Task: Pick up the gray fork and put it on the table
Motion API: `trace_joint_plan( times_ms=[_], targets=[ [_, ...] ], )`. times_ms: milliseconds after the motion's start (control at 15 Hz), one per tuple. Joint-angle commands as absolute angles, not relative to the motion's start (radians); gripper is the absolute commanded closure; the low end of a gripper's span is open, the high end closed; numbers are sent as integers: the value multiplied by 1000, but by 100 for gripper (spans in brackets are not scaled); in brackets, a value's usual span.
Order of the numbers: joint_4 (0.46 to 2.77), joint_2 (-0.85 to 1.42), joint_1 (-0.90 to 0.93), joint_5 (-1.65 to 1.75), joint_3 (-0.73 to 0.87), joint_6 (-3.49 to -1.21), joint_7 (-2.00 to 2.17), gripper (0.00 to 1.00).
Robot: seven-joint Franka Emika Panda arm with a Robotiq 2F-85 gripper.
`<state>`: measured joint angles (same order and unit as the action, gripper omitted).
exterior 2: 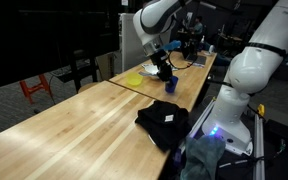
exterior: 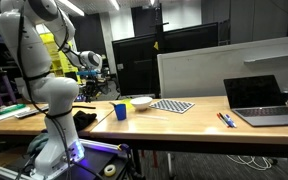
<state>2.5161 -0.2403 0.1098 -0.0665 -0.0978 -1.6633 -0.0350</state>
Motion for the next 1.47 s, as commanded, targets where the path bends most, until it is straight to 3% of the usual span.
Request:
trace_joint_plan(
  times_ms=[0,1000,1067,1133,1267,1400],
  targets=[
    [2509,-185,119,-92,-98,-1711,-78,95],
    [2434,56,104,-113,-96,-1788,-169,95],
    [2428,63,103,-111,-97,-1786,-167,89],
    [2422,69,102,-111,-97,-1786,-163,56],
    [2414,72,100,-108,-97,-1780,-160,53],
    [2408,70,100,-104,-98,-1776,-157,39]
  ],
)
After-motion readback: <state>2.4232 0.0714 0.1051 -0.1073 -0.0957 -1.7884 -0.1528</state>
